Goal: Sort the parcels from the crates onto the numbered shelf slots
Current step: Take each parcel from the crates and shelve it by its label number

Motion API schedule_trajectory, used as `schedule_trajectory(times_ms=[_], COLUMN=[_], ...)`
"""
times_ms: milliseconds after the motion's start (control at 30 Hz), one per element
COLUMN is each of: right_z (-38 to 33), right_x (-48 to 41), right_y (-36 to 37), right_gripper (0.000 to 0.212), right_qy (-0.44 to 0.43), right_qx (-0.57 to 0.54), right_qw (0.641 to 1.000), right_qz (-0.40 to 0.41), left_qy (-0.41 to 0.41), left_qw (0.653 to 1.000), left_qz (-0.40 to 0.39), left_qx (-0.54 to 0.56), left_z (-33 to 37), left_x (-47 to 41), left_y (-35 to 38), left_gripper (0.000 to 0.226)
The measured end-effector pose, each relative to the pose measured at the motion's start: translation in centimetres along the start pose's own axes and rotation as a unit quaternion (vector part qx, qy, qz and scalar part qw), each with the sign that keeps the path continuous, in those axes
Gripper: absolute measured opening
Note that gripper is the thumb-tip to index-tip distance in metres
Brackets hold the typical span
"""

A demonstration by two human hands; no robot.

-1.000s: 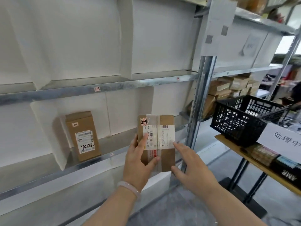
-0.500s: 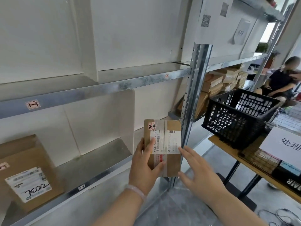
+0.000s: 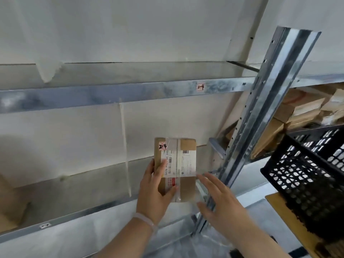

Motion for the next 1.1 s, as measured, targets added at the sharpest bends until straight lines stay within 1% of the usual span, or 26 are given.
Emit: schedule_trajectory(times_ms=[100, 167, 333, 467, 533, 667, 767, 933, 1100], right_z=[2.1, 2.5, 2.3, 3.5, 3.8, 3.3, 3.0, 2.6, 2.3], right_x=[-3.1, -4.9, -8.7, -10.8, -11.2, -10.8, -10.4, -10.2, -10.2], right_y=[2.1, 3.3, 5.4, 7.2, 8.0, 9.5, 10.1, 10.6, 11.2], right_gripper=[0.075, 0.075, 0.074, 0.075, 0.074, 0.071, 0.069, 0.068, 0.069], right_qy=[-0.022, -0.047, -0.079, -0.081, -0.086, -0.107, -0.118, -0.120, -0.123], right_qx=[-0.006, -0.013, -0.035, -0.062, -0.066, -0.086, -0.097, -0.093, -0.101], right_qw=[0.999, 0.997, 0.995, 0.994, 0.993, 0.989, 0.987, 0.987, 0.986], right_qz=[-0.044, -0.061, -0.055, -0.048, -0.045, -0.058, -0.058, -0.059, -0.055], left_qy=[-0.023, -0.023, 0.020, 0.035, 0.036, 0.039, 0.071, 0.087, 0.108], left_qw=[0.999, 0.998, 0.991, 0.987, 0.985, 0.979, 0.973, 0.971, 0.966], left_qz=[0.038, 0.061, 0.093, 0.086, 0.090, 0.125, 0.135, 0.151, 0.167], left_qx=[-0.014, -0.023, -0.095, -0.134, -0.145, -0.153, -0.173, -0.165, -0.168], left_z=[-2.0, -3.1, -5.0, -7.3, -8.3, -9.2, -8.7, -9.1, -9.5], left_x=[-1.7, -2.7, -5.4, -6.5, -6.3, -5.1, -4.2, -2.8, -2.3], left_y=[0.3, 0.2, -0.3, -0.2, 0.0, -0.2, 0.0, 0.6, 1.2], left_gripper=[0.090, 0.089, 0.090, 0.097, 0.098, 0.096, 0.097, 0.104, 0.098])
Point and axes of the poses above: each hand's wrist, its own x-axis away from the middle knuckle, its own y-axis out of the palm, z = x × y, the point moved 8 cm from there along -x, towards the middle knuckle, and after that the axes turned 15 degrees about x, right-handed, at the moved point
